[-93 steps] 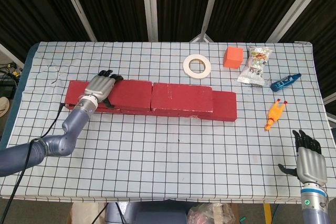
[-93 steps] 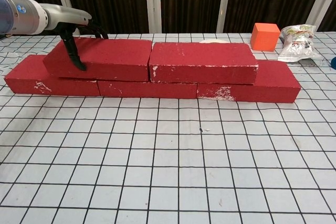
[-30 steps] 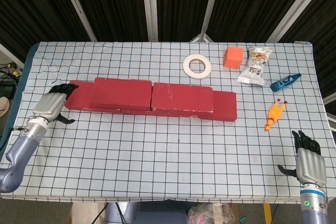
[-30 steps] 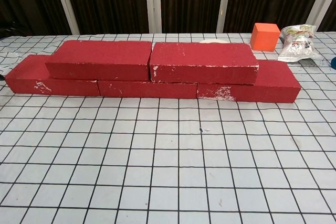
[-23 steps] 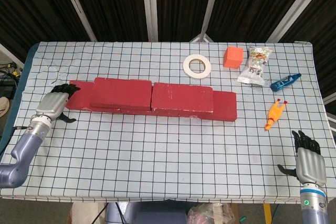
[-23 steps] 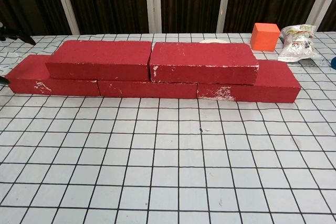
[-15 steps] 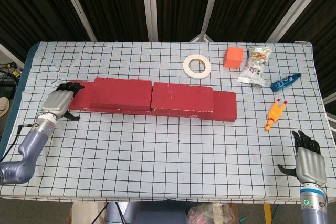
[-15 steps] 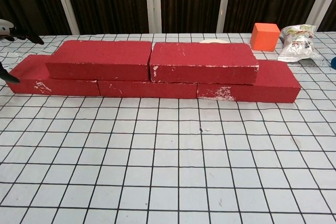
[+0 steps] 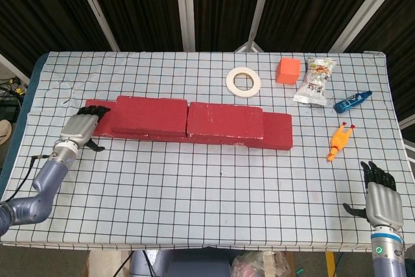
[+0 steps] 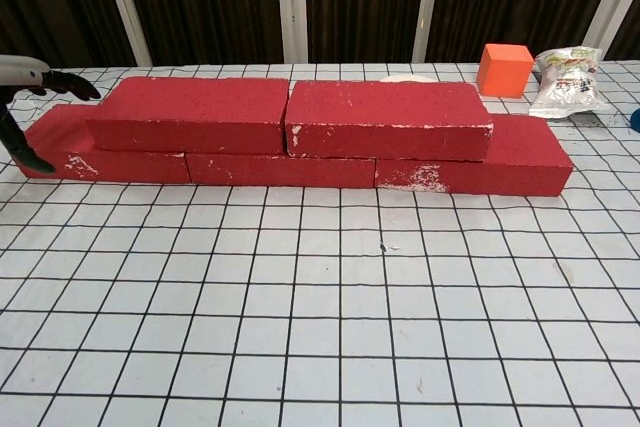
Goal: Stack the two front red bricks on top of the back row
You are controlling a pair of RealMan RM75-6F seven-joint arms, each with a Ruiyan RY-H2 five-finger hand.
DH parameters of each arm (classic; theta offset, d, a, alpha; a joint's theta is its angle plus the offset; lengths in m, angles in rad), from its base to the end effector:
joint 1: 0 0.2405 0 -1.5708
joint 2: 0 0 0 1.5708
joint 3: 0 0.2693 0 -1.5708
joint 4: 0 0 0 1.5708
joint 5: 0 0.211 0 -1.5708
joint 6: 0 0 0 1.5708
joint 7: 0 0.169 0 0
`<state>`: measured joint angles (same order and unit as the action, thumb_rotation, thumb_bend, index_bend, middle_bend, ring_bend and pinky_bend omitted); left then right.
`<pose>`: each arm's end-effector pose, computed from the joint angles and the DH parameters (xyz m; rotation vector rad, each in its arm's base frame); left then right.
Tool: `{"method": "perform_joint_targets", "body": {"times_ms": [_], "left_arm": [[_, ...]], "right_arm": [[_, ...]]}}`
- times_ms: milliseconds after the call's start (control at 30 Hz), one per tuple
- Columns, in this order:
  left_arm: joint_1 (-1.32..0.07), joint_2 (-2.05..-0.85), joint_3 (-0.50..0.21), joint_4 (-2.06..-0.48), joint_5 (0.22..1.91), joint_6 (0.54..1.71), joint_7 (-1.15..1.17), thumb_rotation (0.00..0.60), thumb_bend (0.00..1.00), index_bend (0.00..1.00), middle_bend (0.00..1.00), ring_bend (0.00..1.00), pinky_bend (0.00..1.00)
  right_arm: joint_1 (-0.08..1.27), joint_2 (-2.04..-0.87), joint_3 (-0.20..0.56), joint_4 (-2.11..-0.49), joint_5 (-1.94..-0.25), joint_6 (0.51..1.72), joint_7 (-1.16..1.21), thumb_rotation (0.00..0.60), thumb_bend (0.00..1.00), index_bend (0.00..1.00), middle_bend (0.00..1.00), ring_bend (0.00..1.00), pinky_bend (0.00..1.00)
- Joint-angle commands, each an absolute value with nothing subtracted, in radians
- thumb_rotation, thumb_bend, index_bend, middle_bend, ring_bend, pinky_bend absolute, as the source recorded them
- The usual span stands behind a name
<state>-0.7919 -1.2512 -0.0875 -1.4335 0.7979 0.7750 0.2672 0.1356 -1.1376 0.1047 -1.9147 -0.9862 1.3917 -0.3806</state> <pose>-0.2528 0.4156 0.0720 -1.6819 -1.0972 -0.5761 -0.3251 -0.2108 0.1360 1.1633 -1.1725 0.5793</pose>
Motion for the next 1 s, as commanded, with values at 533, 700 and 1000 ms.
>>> {"method": "perform_joint_targets", "body": {"times_ms": [533,700,1000], "left_arm": [[-0.804,-1.262,-0.088,-1.44,0.793,0.765,0.294,0.6,0.0,0.1,0.06,0.0,0.0],[-0.805,-1.26,-0.088,-1.446,0.793,0.762,0.294,0.6,0.0,0.1,0.06,0.0,0.0],[-0.802,-1.237,-0.084,-1.474,0.792,0.768,0.3,0.6,0.0,0.11,0.06,0.0,0.0]], "right_arm": [[0.136,-1.137,0.105,-1.916,-0.981,1.393,-0.383,0.6,0.18,0.03,0.0,0.0,0.0],[0.136,-1.137,0.105,-1.915,-0.98,1.392,-0.382,0.6,0.18,0.03,0.0,0.0,0.0],[0.133,-1.134,0.104,-1.919,-0.985,1.397,-0.379,0.6,0.18,0.03,0.0,0.0,0.0]]}}
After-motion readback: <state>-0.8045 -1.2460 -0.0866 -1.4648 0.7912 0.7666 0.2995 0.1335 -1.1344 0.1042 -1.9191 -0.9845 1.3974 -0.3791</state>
